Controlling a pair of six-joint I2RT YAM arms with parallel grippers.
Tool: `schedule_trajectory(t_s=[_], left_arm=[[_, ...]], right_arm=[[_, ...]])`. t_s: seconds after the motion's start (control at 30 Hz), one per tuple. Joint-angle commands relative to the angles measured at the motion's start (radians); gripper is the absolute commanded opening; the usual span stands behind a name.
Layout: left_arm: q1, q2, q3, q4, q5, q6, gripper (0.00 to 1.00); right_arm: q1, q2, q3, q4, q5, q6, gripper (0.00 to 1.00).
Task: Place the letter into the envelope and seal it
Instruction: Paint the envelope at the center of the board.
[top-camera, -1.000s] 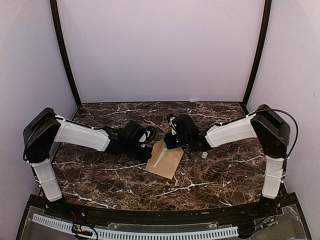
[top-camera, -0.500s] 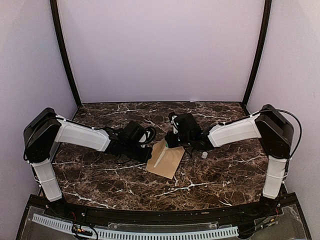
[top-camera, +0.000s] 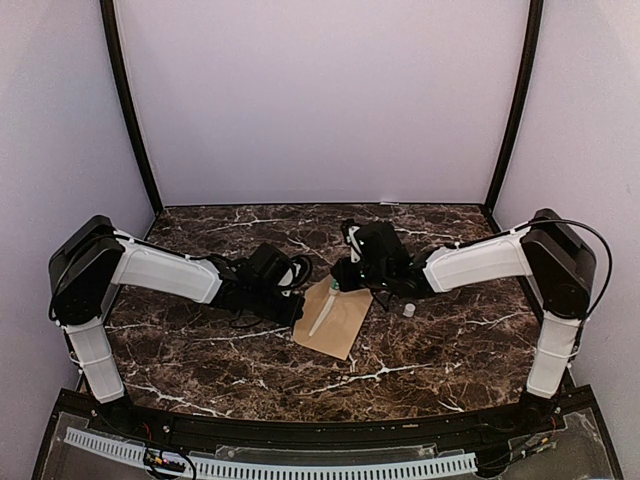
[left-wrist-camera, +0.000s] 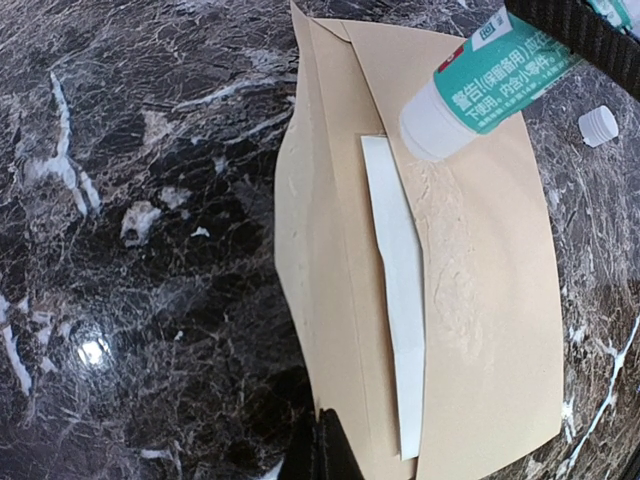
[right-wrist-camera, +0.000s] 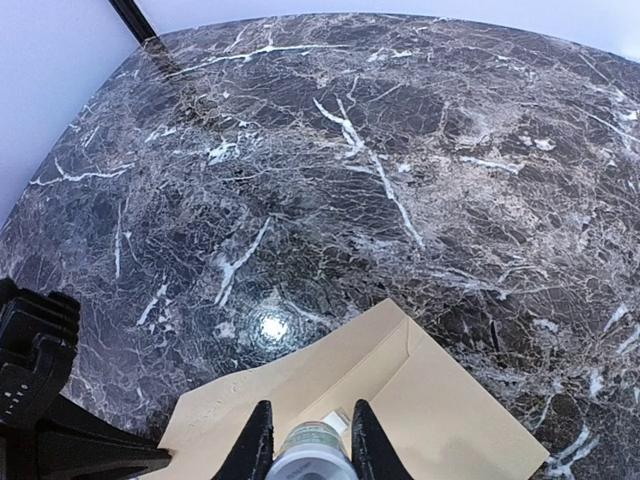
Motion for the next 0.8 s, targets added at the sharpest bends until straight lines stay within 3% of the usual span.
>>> schedule_trajectory(t_s=[0.0, 0.77], left_arm=[[0.003, 0.006, 0.014, -0.039, 0.0, 0.006, 0.0], [0.003, 0.007, 0.015, -0.043, 0.0, 0.001, 0.0]], right_arm=[[-0.006, 0.016, -0.021, 0.011, 0.019, 0.016, 0.0], [-0.006, 0.041, -0.05, -0.033, -0.002, 0.038, 0.0]])
